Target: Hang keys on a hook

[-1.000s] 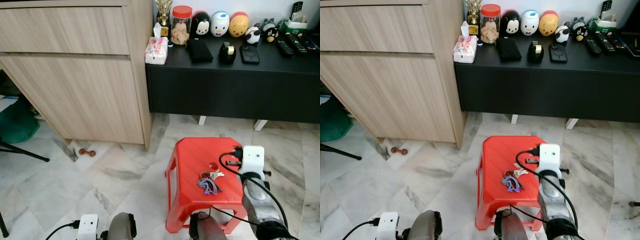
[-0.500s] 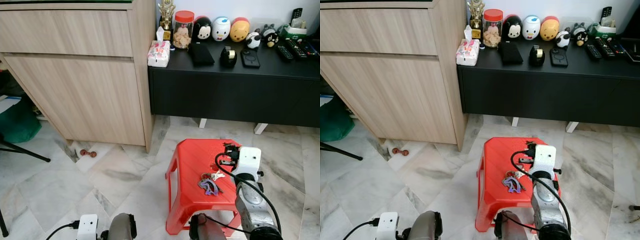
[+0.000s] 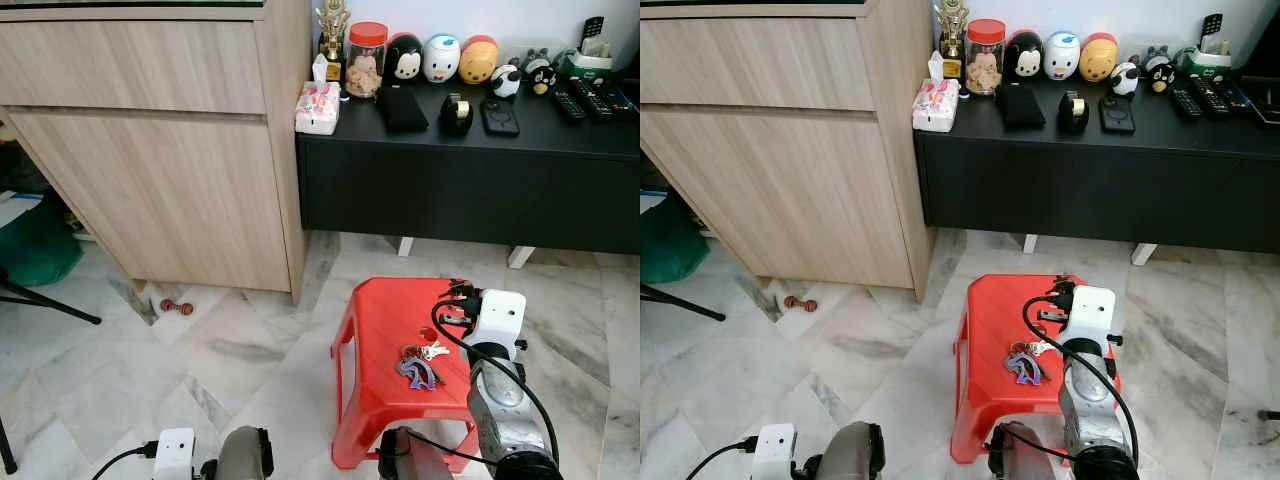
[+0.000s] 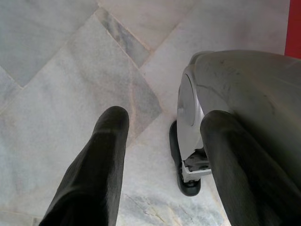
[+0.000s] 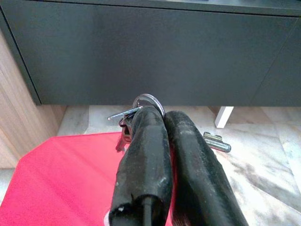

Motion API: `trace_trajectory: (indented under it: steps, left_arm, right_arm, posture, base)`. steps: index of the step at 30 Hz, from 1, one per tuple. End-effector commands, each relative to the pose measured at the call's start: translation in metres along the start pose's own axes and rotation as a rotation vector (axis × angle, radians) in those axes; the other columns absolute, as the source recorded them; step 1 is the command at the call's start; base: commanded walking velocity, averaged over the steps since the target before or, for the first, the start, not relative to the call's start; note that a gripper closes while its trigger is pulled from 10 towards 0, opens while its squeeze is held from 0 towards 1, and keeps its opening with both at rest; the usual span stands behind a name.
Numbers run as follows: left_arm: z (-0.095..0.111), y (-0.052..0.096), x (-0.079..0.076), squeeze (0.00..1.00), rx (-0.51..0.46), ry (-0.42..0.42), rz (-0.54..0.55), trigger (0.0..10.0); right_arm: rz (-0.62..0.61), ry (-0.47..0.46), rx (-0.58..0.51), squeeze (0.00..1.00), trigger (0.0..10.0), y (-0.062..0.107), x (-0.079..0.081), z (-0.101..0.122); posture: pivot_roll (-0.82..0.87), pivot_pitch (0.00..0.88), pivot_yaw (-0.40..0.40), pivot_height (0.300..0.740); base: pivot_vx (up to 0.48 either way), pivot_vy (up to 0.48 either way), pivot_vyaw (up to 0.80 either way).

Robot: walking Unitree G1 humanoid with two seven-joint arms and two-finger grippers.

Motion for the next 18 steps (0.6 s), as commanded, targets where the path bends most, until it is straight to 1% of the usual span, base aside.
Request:
trace_trajectory:
  steps: [1, 7, 18]
  left_arm:
    - [-0.0083, 0.0019, -0.0026, 0.00, 0.021, 0.022, -0.007, 10.0]
    - [-0.0064, 0.0012, -0.0060, 0.00, 0.012, 0.029, -0.015, 10.0]
    - [-0.0057, 0.0009, -0.0072, 0.00, 0.009, 0.036, -0.016, 10.0]
  right_arm:
    - [-0.007, -0.005, -0.003, 0.00, 10.0, 0.0013, -0.0017, 0.0002]
    - [-0.002, -0.003, 0.000, 0.00, 10.0, 0.0013, -0.0004, -0.0002]
    - [0.017, -0.005, -0.001, 0.00, 10.0, 0.0000, 0.0020, 0.0009]
  posture:
    - [0.13, 0.104, -0.015, 0.615]
    - [0.13, 0.111, -0.018, 0.615]
    - [0.13, 0.121, -0.022, 0.615]
  base:
    - [-0.296, 0.000, 0.00]
    - [-0.317, 0.000, 0.00]
    - [-0.323, 0.000, 0.00]
Point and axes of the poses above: a point about 5 cm out from each wrist's last joint towards the gripper, its own y axis pointing back from the gripper into the wrist, its own z axis along the axis of the wrist's last joint, x = y × z, the point moved 3 cm from there along -y, pointing out of the wrist towards the gripper, and after that the axes turned 4 degrees about y, right-handed, at the moved point
